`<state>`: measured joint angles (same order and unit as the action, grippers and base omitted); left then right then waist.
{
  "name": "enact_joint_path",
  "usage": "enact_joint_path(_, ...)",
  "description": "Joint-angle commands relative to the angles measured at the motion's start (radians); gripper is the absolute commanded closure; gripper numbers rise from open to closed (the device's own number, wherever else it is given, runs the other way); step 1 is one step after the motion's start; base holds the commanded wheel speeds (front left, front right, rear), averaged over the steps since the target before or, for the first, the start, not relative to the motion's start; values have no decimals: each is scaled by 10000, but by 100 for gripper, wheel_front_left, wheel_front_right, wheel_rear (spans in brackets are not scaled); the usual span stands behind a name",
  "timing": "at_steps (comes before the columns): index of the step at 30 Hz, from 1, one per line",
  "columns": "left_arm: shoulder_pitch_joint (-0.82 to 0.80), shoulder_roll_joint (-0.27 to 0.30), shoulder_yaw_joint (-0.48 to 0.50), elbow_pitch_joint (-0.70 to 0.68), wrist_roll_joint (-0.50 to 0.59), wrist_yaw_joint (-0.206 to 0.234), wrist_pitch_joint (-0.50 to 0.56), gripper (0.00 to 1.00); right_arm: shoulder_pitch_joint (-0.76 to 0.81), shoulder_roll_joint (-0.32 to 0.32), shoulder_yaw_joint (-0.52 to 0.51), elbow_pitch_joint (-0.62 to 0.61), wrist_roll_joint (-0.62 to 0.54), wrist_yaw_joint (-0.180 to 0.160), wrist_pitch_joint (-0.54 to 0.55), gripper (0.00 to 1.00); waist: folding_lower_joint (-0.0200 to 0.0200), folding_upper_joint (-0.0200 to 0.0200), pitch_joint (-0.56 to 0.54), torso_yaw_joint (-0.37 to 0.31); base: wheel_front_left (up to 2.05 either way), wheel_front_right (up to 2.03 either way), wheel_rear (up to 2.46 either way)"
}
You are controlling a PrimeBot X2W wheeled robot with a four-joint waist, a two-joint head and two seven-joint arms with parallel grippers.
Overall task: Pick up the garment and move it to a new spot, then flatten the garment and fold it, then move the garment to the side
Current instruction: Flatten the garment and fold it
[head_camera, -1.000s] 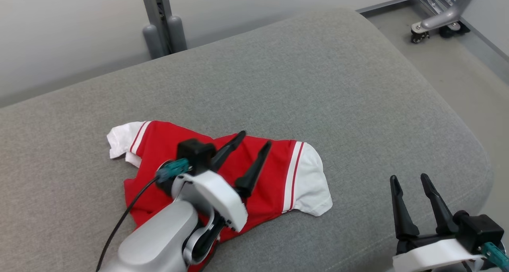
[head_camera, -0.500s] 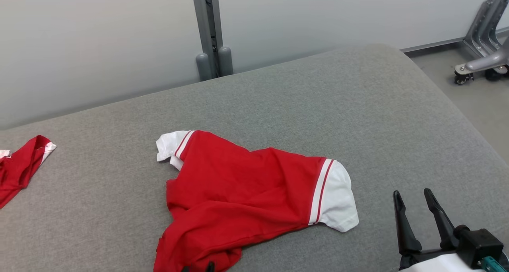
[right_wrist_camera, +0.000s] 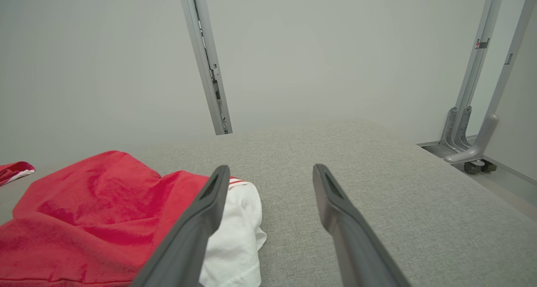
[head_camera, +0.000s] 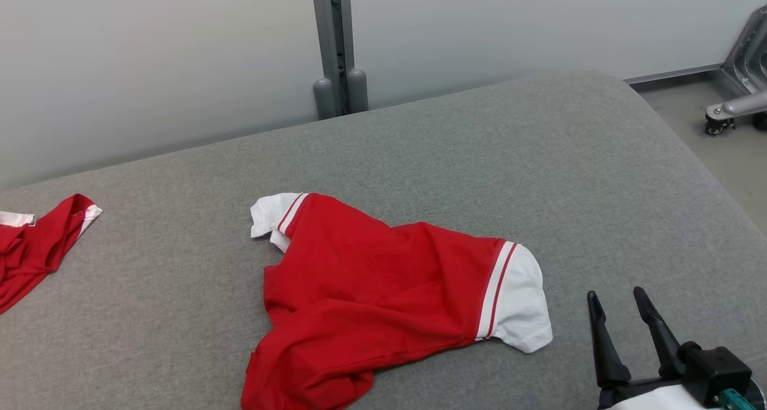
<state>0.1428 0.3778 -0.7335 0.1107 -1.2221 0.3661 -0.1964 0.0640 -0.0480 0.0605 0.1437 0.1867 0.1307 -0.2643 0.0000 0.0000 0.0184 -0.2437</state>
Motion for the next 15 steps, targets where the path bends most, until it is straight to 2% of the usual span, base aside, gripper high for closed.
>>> enact_joint_path(1,-353,-66,3,179,-12,-167,57,0,-50,-47,6,-19,-14,1,-2,0,0,0,26,-23,0,0,0)
enact_joint_path(4,-708,-264,291,796,-119,-647,-140,0,-114,-53,2,7,-42,1,-2,0,0,0,63,-188,0,0,0)
enact_joint_path(8,-774,-269,486,991,-161,-1018,-291,0,-102,-50,-20,32,-47,1,-2,0,0,0,70,-338,0,0,0)
enact_joint_path(9,-758,-236,493,1034,-172,-1133,-306,67,-88,-49,-34,29,-34,1,-2,0,0,0,81,-353,0,0,0)
enact_joint_path(10,-790,-205,453,1039,-126,-1284,-315,100,-70,-50,-58,20,-13,1,-2,0,0,0,91,-356,0,0,0)
enact_joint_path(15,-937,-180,673,1065,-283,-1974,-385,100,8,-50,-111,11,42,1,-2,0,0,0,110,-281,0,0,0)
